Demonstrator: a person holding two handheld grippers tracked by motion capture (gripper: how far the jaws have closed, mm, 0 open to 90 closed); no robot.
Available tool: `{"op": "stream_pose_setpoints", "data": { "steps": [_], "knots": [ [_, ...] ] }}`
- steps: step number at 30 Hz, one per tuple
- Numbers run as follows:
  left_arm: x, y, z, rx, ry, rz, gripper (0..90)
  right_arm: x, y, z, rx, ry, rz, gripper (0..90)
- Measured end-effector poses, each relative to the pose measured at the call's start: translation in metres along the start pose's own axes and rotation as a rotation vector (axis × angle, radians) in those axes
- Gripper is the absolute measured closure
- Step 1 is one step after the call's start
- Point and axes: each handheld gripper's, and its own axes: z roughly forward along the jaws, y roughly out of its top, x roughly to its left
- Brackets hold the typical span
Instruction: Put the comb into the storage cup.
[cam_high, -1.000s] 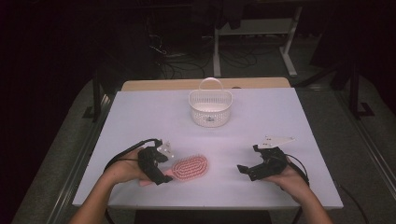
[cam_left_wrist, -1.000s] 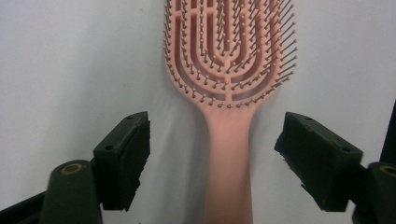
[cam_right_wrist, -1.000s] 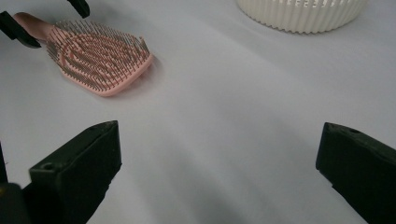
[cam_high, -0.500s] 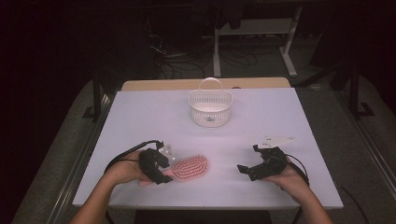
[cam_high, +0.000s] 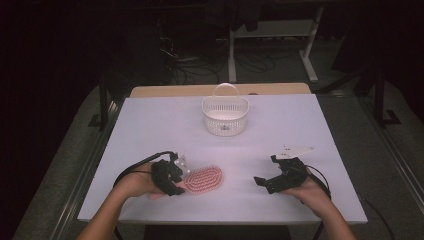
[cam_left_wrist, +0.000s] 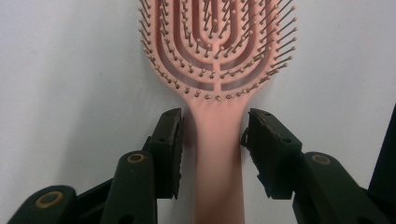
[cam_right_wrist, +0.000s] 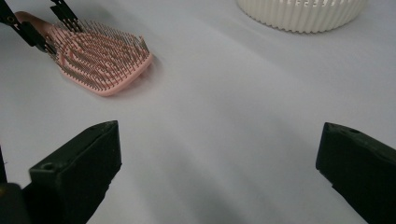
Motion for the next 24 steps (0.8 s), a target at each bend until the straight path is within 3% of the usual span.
{"op": "stream_pose_setpoints", "data": {
  "steps": [12,24],
  "knots": [
    [-0.0007,0.0053,0.0036,0.047,0.011,-0.002,63.0,0.0002,0.0001,0.0,0.001,0.0,0.001,0.0],
    [-0.0013,0.0052,0.0042,0.045,0.025,-0.025,67.4,0.0008,0.0001,0.0002,0.002,-0.001,0.001,0.0]
  ]
}}
